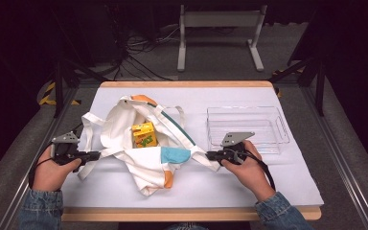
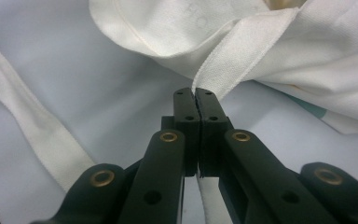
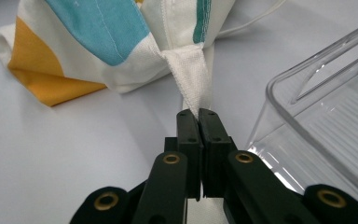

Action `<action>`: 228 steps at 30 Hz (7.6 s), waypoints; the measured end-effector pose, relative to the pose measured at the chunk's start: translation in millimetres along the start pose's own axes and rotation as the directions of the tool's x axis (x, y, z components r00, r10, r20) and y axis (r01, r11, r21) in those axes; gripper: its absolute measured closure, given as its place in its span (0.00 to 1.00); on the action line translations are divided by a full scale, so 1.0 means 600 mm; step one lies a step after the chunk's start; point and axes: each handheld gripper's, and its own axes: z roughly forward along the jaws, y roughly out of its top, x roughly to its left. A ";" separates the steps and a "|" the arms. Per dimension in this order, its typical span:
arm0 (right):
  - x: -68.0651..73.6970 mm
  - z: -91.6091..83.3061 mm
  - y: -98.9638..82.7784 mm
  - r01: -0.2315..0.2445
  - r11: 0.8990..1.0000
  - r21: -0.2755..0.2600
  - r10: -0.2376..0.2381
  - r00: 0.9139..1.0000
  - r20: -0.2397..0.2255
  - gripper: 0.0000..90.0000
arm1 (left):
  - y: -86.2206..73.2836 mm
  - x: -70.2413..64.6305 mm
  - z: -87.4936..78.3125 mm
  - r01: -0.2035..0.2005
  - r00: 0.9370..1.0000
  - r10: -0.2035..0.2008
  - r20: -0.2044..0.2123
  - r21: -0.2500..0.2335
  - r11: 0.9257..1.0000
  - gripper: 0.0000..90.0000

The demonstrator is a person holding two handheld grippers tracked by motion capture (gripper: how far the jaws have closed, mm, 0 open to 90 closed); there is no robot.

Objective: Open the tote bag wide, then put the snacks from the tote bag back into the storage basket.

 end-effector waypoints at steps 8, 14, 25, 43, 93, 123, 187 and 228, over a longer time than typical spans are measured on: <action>-0.003 0.020 -0.012 -0.031 0.998 0.050 0.032 0.999 -0.015 0.98 | -0.005 0.008 0.015 0.019 1.000 -0.019 -0.001 0.028 0.999 0.99; -0.006 0.029 -0.017 -0.042 0.997 0.059 0.044 0.999 -0.020 0.98 | -0.010 0.014 0.024 0.035 0.999 -0.035 -0.001 0.045 0.998 0.99; -0.004 0.022 -0.011 -0.005 0.999 0.041 0.005 1.000 0.005 0.92 | -0.008 0.011 0.017 0.026 0.999 -0.025 0.020 -0.015 1.000 0.75; 0.007 -0.032 0.028 -0.024 0.989 -0.145 0.019 0.999 -0.036 0.60 | 0.021 -0.016 -0.057 -0.013 1.000 0.008 -0.027 -0.223 0.975 0.29; -0.006 0.039 0.192 0.016 0.957 -0.291 -0.018 1.000 -0.003 0.56 | 0.126 0.045 0.064 -0.182 0.976 0.124 -0.177 -0.362 0.914 0.88; -0.026 0.135 0.221 0.012 0.988 -0.151 0.005 0.994 0.113 0.99 | 0.121 0.028 0.053 -0.215 0.973 0.173 -0.154 -0.324 0.921 0.99; -0.022 0.105 0.216 -0.070 0.978 -0.198 0.076 0.997 0.020 0.50 | 0.088 0.015 -0.004 -0.051 0.998 0.044 -0.033 -0.260 0.964 0.29; 0.016 0.188 0.255 0.116 0.987 -0.113 -0.139 0.965 -0.224 0.24 | 0.089 -0.029 -0.058 -0.043 0.994 0.019 -0.111 -0.222 0.974 0.20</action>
